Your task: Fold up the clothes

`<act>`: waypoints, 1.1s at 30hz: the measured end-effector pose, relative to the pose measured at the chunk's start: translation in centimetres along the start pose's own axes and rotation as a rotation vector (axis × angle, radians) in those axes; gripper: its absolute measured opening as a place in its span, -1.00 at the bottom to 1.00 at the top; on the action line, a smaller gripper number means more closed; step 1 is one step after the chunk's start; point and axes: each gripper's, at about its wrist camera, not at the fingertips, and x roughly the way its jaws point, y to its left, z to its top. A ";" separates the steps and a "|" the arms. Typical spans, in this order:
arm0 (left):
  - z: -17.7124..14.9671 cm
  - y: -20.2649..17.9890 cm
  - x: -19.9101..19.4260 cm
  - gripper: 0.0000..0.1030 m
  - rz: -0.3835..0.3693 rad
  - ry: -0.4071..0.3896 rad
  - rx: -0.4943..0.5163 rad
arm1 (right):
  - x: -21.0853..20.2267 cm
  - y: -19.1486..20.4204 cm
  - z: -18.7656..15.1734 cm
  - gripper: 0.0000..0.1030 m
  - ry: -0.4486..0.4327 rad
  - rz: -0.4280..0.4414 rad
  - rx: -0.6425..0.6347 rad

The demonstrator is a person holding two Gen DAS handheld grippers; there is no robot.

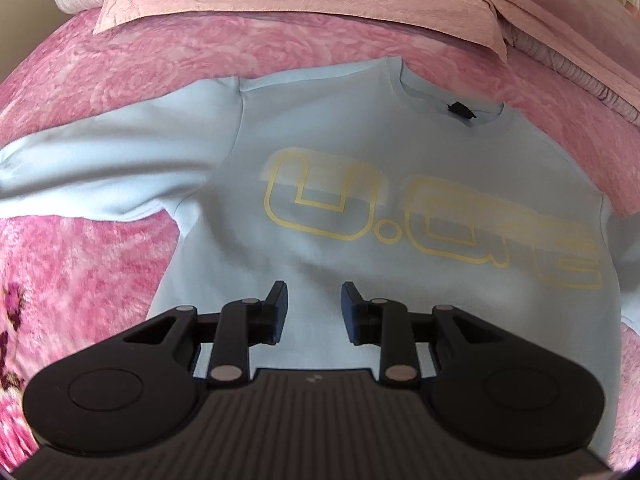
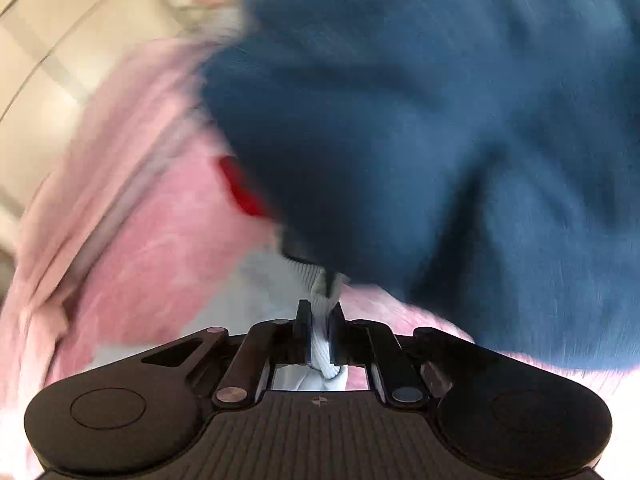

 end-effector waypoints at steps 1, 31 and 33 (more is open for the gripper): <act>-0.1 0.1 0.0 -0.50 0.000 0.001 -0.005 | -1.5 1.3 0.1 -0.89 -0.034 -0.011 -0.073; -3.1 4.1 1.1 -0.50 0.018 -0.002 -0.009 | -1.1 3.4 -7.2 0.01 -0.027 -0.306 -0.324; -2.7 5.1 1.5 -0.50 0.018 -0.004 0.011 | 1.1 2.2 -5.0 0.00 0.022 -0.328 -0.253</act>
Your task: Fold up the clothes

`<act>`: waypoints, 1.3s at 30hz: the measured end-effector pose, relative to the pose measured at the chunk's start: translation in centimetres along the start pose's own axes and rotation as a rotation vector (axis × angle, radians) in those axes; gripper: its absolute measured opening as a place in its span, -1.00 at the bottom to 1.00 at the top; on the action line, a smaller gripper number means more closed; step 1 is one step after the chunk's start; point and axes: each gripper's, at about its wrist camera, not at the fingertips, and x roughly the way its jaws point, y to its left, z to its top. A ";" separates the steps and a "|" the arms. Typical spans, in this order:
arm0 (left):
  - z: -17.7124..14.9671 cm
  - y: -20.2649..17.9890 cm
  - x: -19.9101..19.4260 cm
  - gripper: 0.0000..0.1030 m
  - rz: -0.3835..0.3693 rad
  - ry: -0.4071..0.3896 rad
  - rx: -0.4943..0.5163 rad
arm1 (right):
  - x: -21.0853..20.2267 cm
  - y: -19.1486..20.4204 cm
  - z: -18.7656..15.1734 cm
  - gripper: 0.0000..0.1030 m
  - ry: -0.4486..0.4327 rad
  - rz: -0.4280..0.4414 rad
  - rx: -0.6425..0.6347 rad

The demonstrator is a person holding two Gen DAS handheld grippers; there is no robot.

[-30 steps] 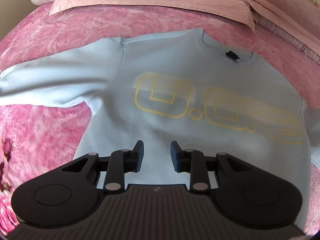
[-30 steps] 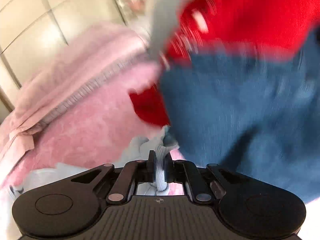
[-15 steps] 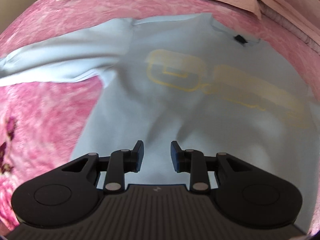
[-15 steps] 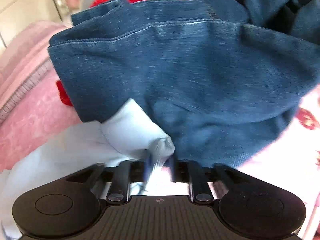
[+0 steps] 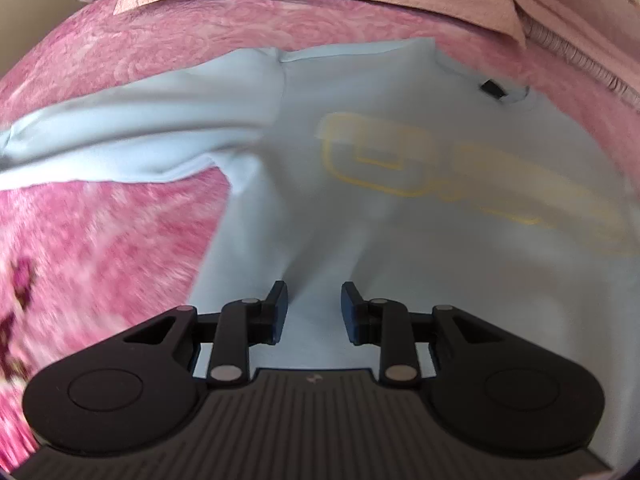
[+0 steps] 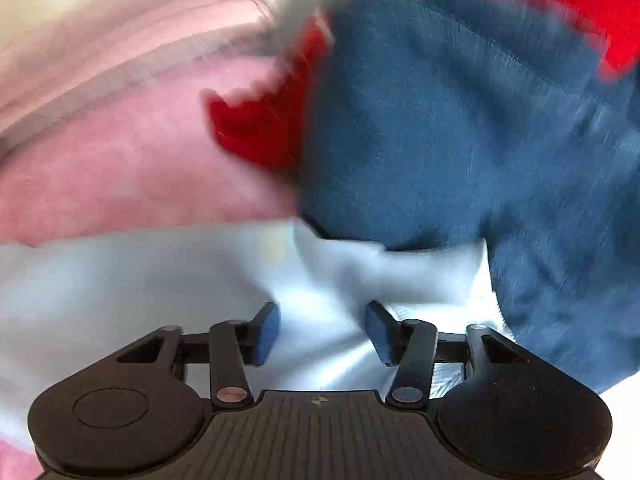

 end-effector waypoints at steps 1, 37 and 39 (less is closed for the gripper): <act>0.1 0.7 -0.1 -0.50 -0.014 -0.010 -0.001 | -0.6 0.1 0.5 0.00 0.019 0.002 0.034; -3.5 9.2 -25.0 -0.40 -0.165 -0.034 0.263 | -40.8 17.3 -17.5 0.49 0.155 0.327 -0.108; -2.5 9.4 -27.4 -0.33 -0.165 -0.065 0.244 | -43.1 18.2 -16.1 0.49 0.088 0.332 -0.145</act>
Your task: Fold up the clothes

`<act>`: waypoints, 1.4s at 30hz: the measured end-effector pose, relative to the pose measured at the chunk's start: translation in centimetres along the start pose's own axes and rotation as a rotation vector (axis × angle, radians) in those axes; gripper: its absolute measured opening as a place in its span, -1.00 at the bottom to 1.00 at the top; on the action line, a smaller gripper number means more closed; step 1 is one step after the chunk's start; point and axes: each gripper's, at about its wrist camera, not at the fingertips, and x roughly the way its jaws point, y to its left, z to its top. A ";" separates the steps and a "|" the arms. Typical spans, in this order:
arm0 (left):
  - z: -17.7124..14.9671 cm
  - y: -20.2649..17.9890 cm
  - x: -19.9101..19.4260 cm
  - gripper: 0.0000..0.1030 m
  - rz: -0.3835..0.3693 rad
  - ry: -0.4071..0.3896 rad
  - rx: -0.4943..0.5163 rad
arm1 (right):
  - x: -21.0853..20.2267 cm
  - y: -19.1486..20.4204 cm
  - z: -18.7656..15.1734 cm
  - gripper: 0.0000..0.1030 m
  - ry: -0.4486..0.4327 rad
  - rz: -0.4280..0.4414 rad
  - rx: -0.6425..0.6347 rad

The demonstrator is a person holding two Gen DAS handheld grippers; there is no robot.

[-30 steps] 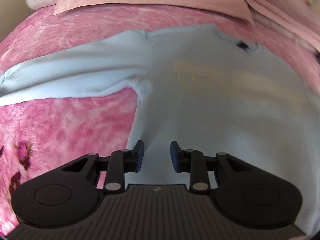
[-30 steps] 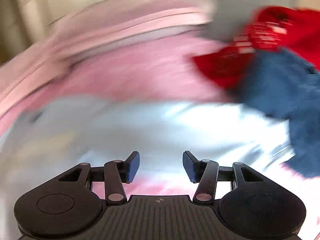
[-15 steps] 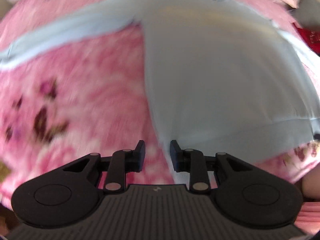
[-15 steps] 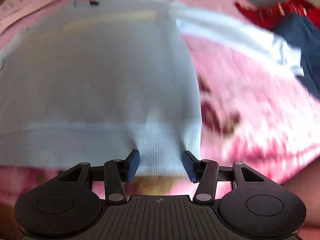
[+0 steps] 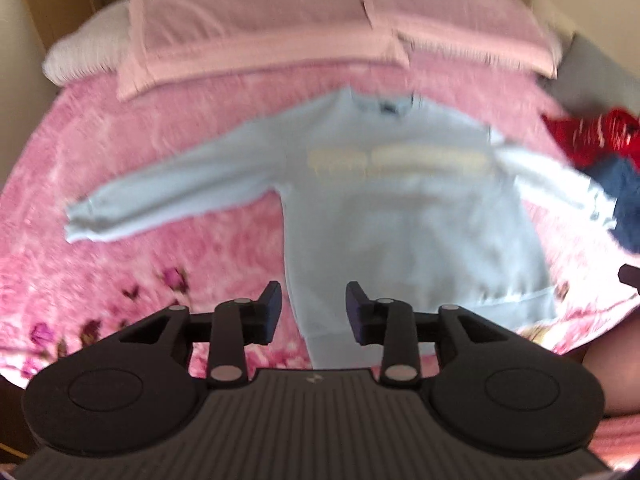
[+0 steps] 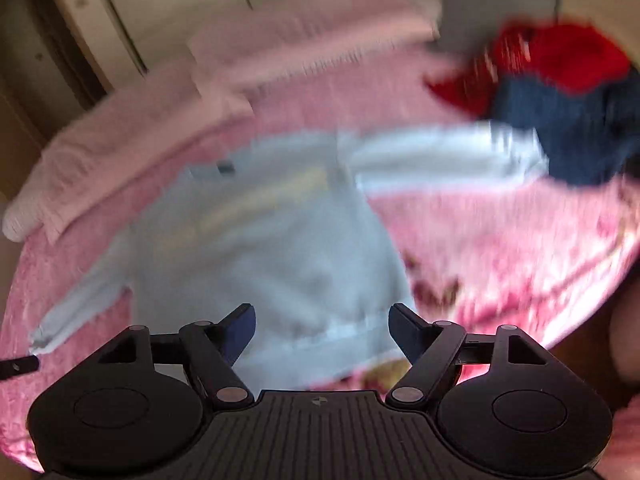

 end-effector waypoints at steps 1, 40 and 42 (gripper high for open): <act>0.4 0.1 -1.2 -0.28 0.001 -0.017 -0.006 | -0.8 0.8 0.6 0.49 -0.019 0.006 -0.025; -5.5 -20.3 -9.9 -0.04 0.212 -0.081 -0.105 | -6.2 -11.2 5.1 0.49 0.133 0.107 -0.319; -6.0 -21.6 -10.2 -0.04 0.221 -0.072 -0.103 | -6.4 -12.2 5.0 0.49 0.141 0.104 -0.324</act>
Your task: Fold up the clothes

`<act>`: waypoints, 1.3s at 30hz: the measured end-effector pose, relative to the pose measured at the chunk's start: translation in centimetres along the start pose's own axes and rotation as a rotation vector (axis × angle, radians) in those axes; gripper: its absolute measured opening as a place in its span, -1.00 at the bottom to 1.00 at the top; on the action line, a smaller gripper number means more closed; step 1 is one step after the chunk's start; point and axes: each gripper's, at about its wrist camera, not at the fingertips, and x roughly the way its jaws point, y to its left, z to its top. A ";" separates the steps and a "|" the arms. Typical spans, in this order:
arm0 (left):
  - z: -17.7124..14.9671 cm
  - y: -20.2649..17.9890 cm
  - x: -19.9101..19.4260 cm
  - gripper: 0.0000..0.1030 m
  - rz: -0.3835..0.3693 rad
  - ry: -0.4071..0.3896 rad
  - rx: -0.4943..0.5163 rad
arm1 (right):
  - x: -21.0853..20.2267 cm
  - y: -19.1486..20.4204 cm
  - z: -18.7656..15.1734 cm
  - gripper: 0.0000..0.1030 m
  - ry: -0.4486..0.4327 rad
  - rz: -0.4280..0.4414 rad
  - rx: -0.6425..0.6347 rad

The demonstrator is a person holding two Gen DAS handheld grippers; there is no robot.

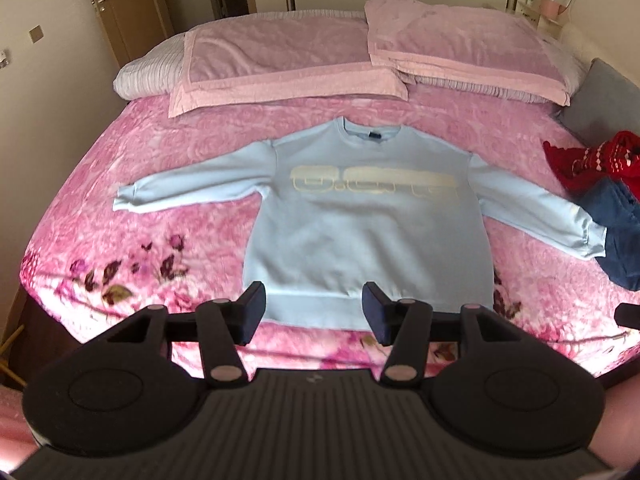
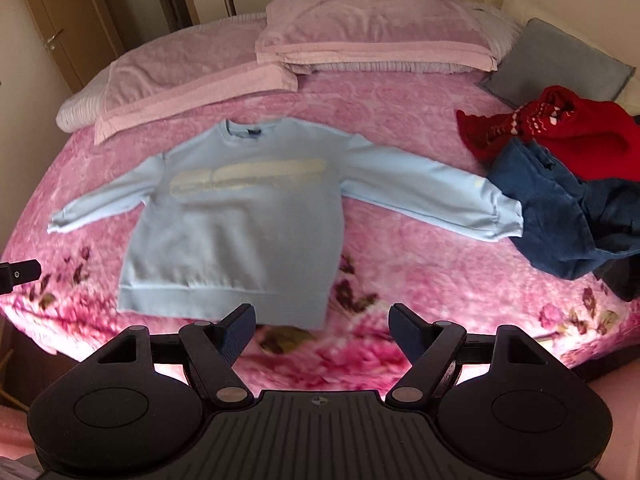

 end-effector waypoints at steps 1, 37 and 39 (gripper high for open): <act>-0.3 -0.5 -0.4 -0.04 0.002 0.001 0.005 | -0.3 -0.4 -0.2 0.49 0.003 0.002 0.000; -8.2 -8.2 -8.5 0.05 0.002 -0.013 0.021 | -8.2 -7.0 -7.2 0.49 0.025 -0.084 -0.032; -8.3 -8.4 -8.7 0.05 0.002 -0.017 0.020 | -8.4 -7.1 -7.3 0.49 0.021 -0.084 -0.035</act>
